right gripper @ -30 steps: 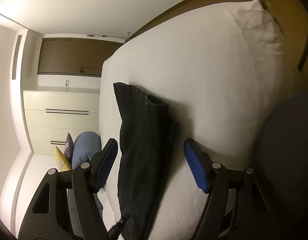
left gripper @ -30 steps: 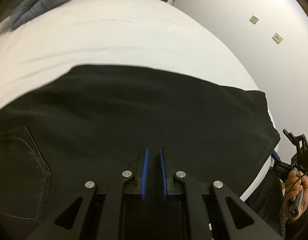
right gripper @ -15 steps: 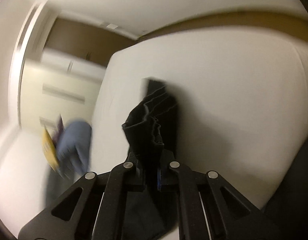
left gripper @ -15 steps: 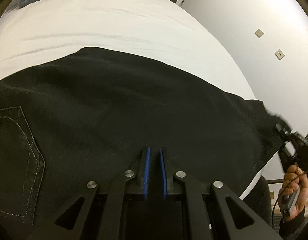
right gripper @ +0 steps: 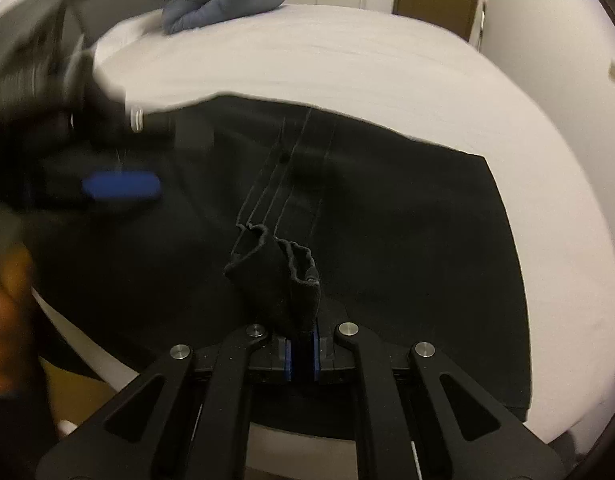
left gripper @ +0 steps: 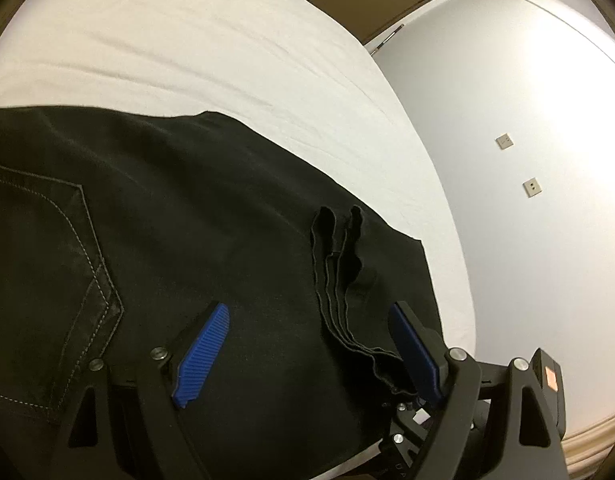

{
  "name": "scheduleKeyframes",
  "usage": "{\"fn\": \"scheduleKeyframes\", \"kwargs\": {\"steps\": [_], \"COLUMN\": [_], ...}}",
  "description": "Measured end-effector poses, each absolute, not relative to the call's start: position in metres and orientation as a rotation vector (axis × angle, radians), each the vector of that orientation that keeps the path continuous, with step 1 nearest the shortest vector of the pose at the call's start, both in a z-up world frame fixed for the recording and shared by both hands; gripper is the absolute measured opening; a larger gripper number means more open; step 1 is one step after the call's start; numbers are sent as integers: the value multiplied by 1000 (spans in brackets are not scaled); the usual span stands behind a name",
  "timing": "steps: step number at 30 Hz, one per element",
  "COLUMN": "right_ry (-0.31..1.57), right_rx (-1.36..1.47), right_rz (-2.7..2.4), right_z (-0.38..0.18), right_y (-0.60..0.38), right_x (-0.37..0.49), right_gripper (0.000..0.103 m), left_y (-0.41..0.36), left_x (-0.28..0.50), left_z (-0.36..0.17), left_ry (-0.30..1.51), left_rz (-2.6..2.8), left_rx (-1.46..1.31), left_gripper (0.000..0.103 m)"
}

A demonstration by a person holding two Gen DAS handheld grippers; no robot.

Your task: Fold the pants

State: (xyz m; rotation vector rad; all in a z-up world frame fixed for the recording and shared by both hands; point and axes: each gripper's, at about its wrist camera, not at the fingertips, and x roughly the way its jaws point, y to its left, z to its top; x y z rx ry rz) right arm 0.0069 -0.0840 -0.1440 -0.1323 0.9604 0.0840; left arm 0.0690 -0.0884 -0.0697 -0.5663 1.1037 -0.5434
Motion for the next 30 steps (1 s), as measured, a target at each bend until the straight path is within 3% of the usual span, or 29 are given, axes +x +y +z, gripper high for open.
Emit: {"fn": "scheduleKeyframes", "kwargs": {"steps": [11, 12, 14, 16, 18, 30], "right_ry": [818, 809, 794, 785, 781, 831], "right_rx": [-328, -348, -400, -438, -474, -524], "right_rz": [64, 73, 92, 114, 138, 284], "right_z": [-112, -111, -111, -113, -116, -129], "right_y": [-34, -27, -11, -1, 12, 62], "right_x": [-22, -24, -31, -37, -42, -60], "right_gripper": [6, 6, 6, 6, 6, 6], "left_y": [-110, -102, -99, -96, -85, -24], "left_x": [97, 97, 101, 106, 110, 101], "left_z": [-72, -71, -70, -71, -71, -79], "left_ry": [1192, 1193, 1214, 1247, 1258, 1277], "left_rz": [-654, -658, -670, -679, -666, -580], "left_rx": [-636, -621, -578, -530, -482, -385], "left_gripper": [92, 88, 65, 27, 13, 10]}}
